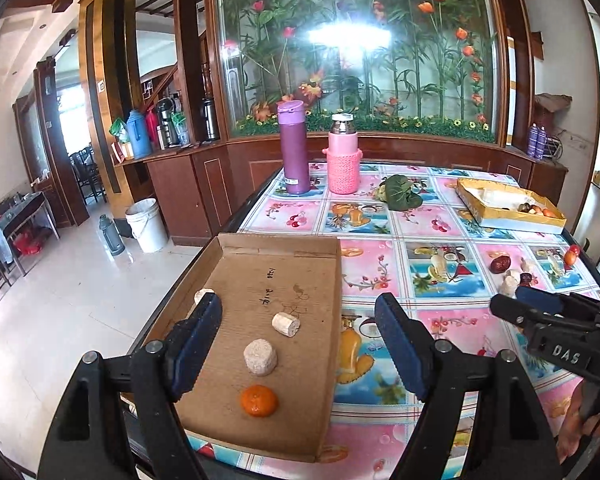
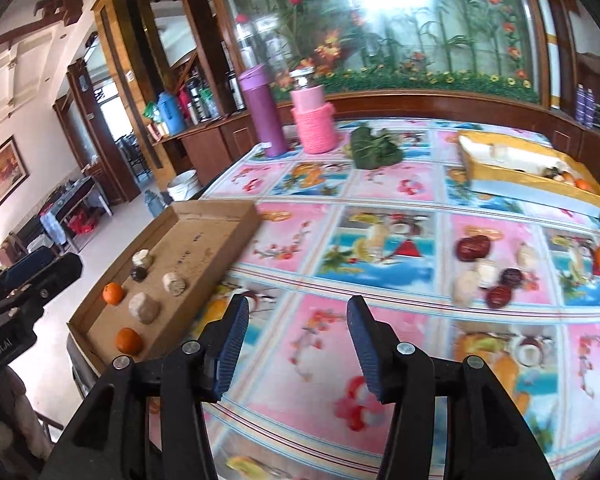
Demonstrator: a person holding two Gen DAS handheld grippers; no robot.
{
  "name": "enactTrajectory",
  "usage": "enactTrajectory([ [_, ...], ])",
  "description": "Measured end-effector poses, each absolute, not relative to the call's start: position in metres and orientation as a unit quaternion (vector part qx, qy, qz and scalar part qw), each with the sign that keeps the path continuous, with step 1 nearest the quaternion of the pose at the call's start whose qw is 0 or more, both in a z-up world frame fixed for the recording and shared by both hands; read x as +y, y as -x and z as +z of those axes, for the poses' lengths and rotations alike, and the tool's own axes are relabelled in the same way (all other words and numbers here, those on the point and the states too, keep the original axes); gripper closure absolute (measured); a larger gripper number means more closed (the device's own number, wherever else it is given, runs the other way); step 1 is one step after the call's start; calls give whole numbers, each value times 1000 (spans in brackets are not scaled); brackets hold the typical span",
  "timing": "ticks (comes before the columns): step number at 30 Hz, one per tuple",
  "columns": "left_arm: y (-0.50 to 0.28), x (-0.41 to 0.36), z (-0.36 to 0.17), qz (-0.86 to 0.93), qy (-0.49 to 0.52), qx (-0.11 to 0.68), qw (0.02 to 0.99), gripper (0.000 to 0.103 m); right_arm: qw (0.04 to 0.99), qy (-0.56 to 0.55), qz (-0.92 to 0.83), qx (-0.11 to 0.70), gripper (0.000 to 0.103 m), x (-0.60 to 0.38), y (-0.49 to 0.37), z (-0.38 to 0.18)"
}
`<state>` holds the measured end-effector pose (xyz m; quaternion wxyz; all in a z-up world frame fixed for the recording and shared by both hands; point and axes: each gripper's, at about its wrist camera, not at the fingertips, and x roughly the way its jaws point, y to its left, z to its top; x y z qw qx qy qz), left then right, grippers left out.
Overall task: Organize fruits
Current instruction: 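Move both tools back to the fruit pile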
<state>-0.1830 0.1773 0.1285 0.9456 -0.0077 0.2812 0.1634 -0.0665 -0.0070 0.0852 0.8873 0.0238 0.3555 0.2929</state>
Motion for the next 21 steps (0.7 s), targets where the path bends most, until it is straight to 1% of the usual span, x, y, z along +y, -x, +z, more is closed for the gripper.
enactTrajectory([
  [6,182,171,131,133,16,288,948,24,903,-27,236,358,44,-65,57,83],
  [9,171,166,131,101,23,295,950,20,911,-39,193,363,44,-107,46,83],
  [15,125,132,113,28,12,335,942,20,917,-112,105,368,44,-204,16,81],
  [21,80,92,90,-37,7,367,929,20,908,-151,59,386,44,-248,-17,64],
])
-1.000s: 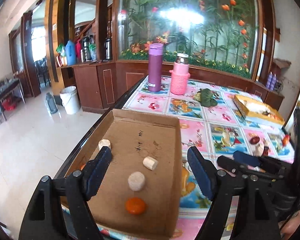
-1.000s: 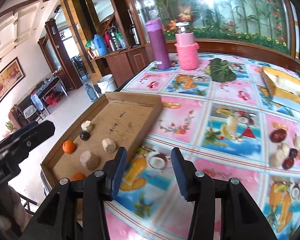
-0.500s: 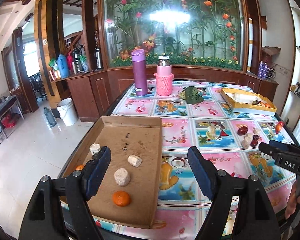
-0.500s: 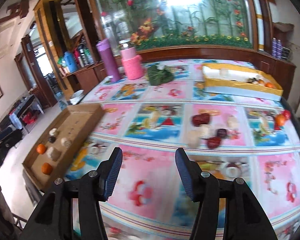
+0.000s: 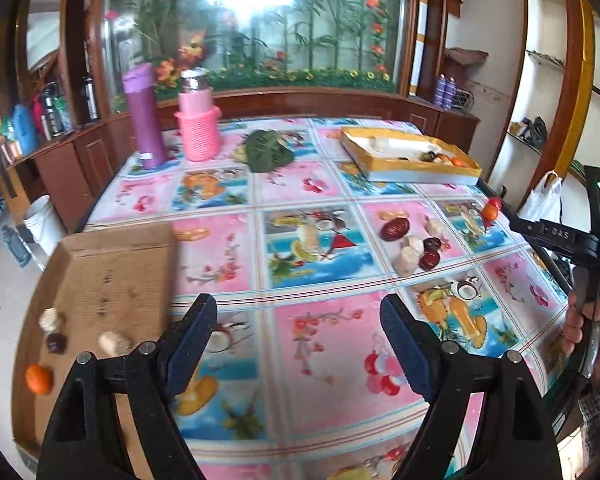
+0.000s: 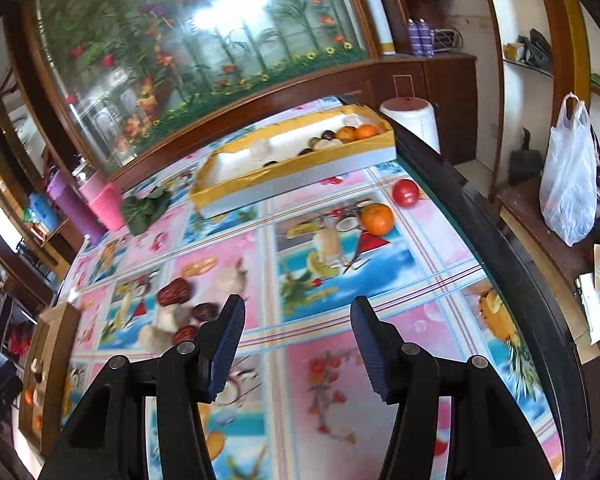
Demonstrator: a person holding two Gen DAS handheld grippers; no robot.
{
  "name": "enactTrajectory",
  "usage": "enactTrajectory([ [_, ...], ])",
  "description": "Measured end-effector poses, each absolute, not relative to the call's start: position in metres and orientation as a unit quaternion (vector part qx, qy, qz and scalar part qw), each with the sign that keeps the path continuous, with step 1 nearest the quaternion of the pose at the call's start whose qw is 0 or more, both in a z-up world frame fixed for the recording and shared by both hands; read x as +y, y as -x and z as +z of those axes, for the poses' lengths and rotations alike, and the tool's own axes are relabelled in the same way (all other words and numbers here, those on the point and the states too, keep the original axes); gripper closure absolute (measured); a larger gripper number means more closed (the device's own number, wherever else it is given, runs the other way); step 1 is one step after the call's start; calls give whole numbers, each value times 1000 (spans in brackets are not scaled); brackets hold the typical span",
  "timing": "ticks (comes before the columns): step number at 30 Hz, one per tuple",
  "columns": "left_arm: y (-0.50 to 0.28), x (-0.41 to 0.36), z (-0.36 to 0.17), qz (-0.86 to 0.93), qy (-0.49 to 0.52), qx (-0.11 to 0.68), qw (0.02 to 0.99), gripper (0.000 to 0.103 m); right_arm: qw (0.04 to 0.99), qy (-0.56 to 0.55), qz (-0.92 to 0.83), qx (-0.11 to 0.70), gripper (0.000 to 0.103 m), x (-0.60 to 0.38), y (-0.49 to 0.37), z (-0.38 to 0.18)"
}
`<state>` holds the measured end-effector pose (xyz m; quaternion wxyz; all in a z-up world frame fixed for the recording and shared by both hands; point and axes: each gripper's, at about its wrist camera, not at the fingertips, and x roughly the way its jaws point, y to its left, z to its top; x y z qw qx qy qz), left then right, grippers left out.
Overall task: Organize fruits
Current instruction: 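Move both tools back to the fruit pile, then grasp an orange with the right tool while the left grasps a round beige cake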
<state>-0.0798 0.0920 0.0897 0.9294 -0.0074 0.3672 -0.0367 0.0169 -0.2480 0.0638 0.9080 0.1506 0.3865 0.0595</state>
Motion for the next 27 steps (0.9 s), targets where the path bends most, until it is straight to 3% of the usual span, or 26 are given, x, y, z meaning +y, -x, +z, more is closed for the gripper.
enactTrajectory([
  [12,-5,36,48,-110,36,418,901,20,903,-162,9,398,45,-264,-84,34],
  [18,-50,36,39,-138,127,435,881,20,909,-260,2,326,44,-307,-78,42],
  [21,-60,42,30,-155,169,429,874,20,904,-244,-5,350,45,-305,-92,36],
  [27,-61,36,13,-171,127,444,871,25,893,-219,-7,393,53,-294,-118,16],
])
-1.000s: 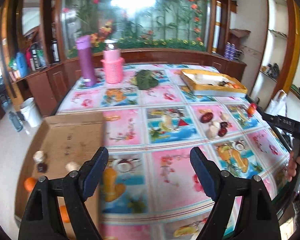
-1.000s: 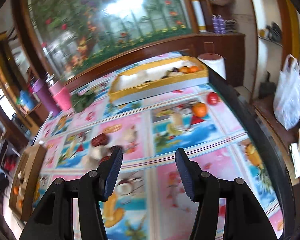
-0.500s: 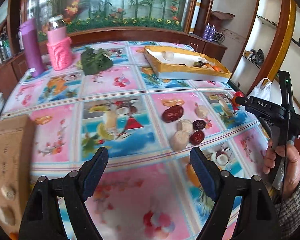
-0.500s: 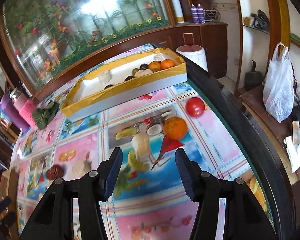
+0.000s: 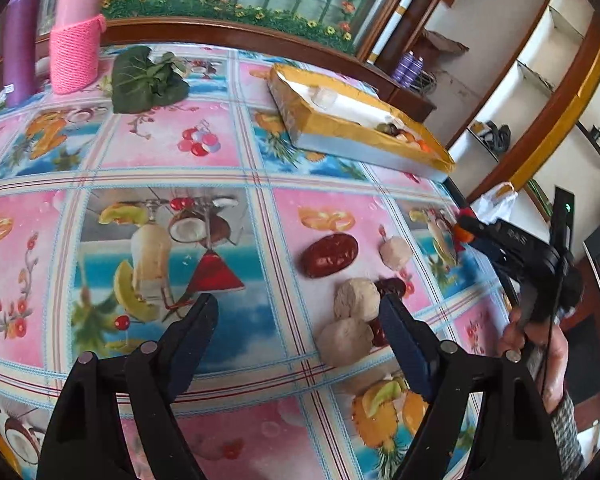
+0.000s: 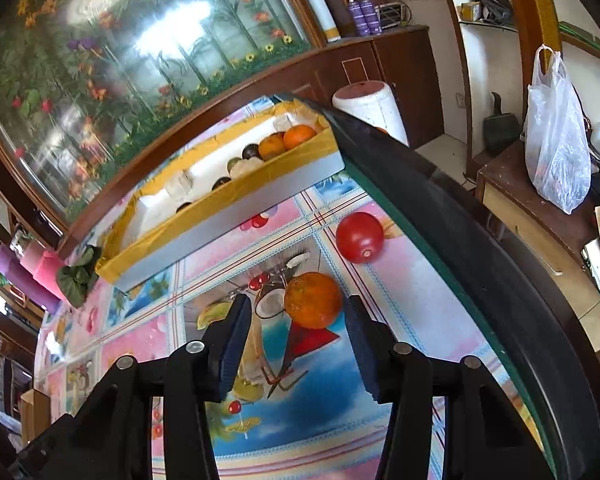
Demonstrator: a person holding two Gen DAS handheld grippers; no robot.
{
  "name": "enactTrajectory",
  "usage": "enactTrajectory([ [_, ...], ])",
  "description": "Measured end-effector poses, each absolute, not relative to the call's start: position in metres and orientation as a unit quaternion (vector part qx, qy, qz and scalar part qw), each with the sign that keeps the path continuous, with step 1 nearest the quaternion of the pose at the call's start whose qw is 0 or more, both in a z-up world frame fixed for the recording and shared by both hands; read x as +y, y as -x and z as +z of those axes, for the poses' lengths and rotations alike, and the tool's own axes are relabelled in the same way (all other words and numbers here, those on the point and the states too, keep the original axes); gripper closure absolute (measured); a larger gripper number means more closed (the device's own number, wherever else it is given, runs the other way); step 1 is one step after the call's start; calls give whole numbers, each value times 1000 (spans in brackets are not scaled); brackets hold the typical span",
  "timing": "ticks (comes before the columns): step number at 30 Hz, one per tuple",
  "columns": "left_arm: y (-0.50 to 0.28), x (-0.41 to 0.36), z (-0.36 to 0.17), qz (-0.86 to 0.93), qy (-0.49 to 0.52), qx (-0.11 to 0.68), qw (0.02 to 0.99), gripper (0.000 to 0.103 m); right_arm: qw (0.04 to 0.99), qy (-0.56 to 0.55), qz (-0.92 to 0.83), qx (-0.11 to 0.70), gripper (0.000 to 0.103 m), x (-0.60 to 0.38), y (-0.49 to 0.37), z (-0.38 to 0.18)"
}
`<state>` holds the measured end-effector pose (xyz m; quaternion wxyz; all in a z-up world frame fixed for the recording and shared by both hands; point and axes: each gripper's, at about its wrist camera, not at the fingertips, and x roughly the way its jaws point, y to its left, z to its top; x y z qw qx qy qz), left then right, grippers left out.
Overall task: Organize fruits
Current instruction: 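Grasp an orange with the right tool while the left grasps a round beige cake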
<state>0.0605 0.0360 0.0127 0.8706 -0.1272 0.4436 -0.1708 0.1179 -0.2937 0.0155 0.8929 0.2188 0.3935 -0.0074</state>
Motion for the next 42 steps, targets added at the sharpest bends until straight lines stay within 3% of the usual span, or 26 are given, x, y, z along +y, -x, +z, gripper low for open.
enactTrajectory([
  [3,-60,28,13,-185,110,440,872,31,895,-207,-21,396,55,-294,-128,13],
  [5,-58,20,13,-190,85,436,876,39,893,-205,-27,399,63,-297,-130,11],
  [7,-56,10,12,-193,60,431,879,39,894,-198,-33,400,70,-298,-131,10],
  [11,-52,-4,8,-205,27,434,877,45,895,-197,-35,400,71,-299,-130,10],
  [16,-49,-6,8,-221,24,435,873,77,903,-178,-26,390,71,-292,-125,15],
  [25,-54,9,5,-215,61,444,867,77,913,-139,1,384,71,-264,-119,20],
  [29,-54,3,2,-212,42,449,867,71,913,-134,5,386,71,-261,-119,19],
  [32,-52,0,2,-208,28,447,870,73,911,-140,6,387,71,-262,-119,19],
  [33,-52,2,2,-206,29,447,870,77,911,-141,6,387,71,-262,-119,19],
  [42,-63,19,1,-194,79,443,872,77,914,-142,4,380,71,-262,-117,20],
])
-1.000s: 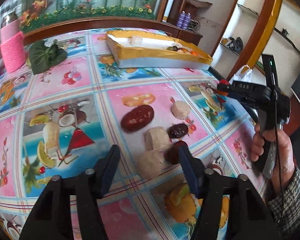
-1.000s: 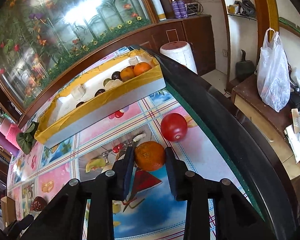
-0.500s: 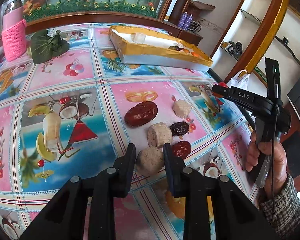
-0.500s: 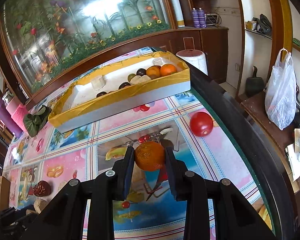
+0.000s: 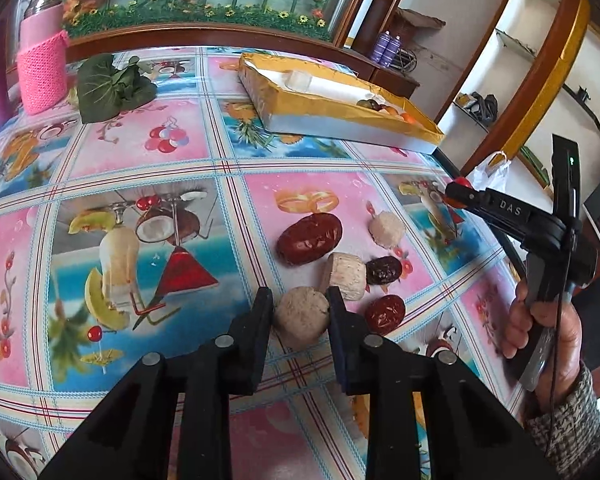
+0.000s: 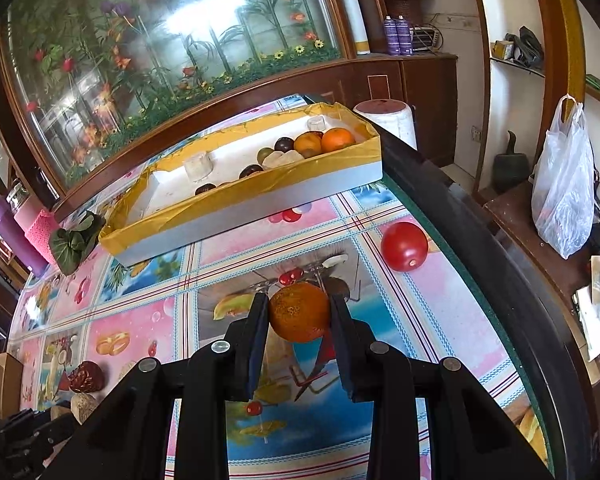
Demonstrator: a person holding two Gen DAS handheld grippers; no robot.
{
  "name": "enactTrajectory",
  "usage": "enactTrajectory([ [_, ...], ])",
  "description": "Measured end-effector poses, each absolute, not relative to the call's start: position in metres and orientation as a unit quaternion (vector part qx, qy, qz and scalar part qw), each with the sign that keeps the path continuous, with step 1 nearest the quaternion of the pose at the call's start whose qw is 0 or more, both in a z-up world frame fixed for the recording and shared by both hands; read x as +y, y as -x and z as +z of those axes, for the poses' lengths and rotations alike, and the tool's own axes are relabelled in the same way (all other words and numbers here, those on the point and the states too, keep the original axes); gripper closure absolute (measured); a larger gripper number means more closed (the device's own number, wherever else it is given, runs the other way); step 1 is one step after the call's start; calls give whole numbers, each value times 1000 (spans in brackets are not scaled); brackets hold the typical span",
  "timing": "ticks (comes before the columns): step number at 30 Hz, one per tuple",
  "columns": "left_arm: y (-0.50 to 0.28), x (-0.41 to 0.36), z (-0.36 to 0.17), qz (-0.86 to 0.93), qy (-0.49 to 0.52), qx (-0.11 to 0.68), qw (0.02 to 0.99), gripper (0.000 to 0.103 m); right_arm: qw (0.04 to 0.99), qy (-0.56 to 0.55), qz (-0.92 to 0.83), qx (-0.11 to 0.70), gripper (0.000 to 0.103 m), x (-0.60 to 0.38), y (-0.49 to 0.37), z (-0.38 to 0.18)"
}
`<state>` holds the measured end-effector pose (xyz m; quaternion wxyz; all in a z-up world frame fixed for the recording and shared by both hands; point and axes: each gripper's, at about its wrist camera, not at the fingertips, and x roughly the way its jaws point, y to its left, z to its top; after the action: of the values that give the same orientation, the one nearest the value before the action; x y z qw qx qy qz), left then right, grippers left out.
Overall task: Organize fruits
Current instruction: 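Grasp an orange with the right tool while the left grasps a round beige cake, then carry the orange and cake into the cardboard box and open both tools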
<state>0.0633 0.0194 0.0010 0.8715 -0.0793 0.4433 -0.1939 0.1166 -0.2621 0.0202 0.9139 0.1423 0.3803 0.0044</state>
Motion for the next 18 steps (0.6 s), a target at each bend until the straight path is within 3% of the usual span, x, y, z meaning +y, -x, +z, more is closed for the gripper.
enactTrajectory([
  [8,-44,45,22,-177,121,421,881,77,918,-126,14,376,71,-234,-88,36],
  [18,44,186,78,-46,80,390,916,77,913,-68,200,350,70,-91,-24,103],
])
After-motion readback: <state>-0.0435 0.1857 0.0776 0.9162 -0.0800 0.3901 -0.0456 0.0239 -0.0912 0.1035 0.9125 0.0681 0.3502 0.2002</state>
